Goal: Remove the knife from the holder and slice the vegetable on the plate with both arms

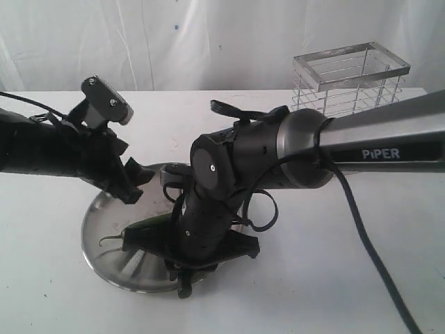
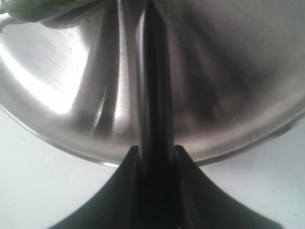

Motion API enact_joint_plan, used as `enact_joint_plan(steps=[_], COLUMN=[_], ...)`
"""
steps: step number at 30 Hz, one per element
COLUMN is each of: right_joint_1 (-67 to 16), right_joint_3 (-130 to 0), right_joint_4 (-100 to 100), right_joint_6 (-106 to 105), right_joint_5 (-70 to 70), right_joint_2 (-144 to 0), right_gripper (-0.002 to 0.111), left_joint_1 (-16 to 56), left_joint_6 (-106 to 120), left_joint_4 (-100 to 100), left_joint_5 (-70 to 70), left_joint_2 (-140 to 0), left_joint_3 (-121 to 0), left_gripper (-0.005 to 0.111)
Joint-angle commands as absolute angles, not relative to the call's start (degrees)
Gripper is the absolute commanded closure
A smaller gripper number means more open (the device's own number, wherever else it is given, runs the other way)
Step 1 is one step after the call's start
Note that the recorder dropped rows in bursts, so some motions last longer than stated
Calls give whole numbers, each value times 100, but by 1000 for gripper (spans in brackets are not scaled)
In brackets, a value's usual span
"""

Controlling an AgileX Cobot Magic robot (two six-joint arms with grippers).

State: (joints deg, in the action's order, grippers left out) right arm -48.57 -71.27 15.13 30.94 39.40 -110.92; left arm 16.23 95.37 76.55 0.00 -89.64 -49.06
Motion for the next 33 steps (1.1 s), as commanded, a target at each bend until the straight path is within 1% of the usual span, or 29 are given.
enact_joint_plan(steps=[1,4,6,8,11,12,20,24,33], right_joint_1=[-5029,-5065,-5078,-5104,-5150,-5150,-5150,-5150,-5150], right_joint_3=[-7121,-7121,-7121,-7121,-7121,-7121,-7121,-7121,-7121], right_joint_4=[930,682,666,770,799,797,860,964,1186], right_joint_6=[4050,4364,4391,4366,4366,4366,4317,4170,4069], right_joint_5=[3727,3935,4071,4127,4127,4156,4565,4505,4364], right_joint_2=[-10990,-10976,-10976,-10976,-10976,-10976,-10976,-10976,-11046], right_gripper=[108,108,108,108,108,108,108,108,108], left_joint_1=[1615,1615,1615,1615,1615,1615,1615,1615,1615], left_joint_6=[8442,8173,8072,7929,7752,7723,7681,7731,7731], left_joint_4=[8339,8364,8364,8392,8547,8592,8642,8630,8475], left_joint_5=[-358,-335,-335,-335,-285,-275,-82,-198,-221], left_joint_2=[-8888,-8876,-8876,-8876,-8876,-8876,-8876,-8876,-8876], left_joint_3=[-4872,-4872,-4872,-4872,-4862,-4862,-4461,-4268,-4256], left_gripper=[38,45,55,71,101,106,107,107,107])
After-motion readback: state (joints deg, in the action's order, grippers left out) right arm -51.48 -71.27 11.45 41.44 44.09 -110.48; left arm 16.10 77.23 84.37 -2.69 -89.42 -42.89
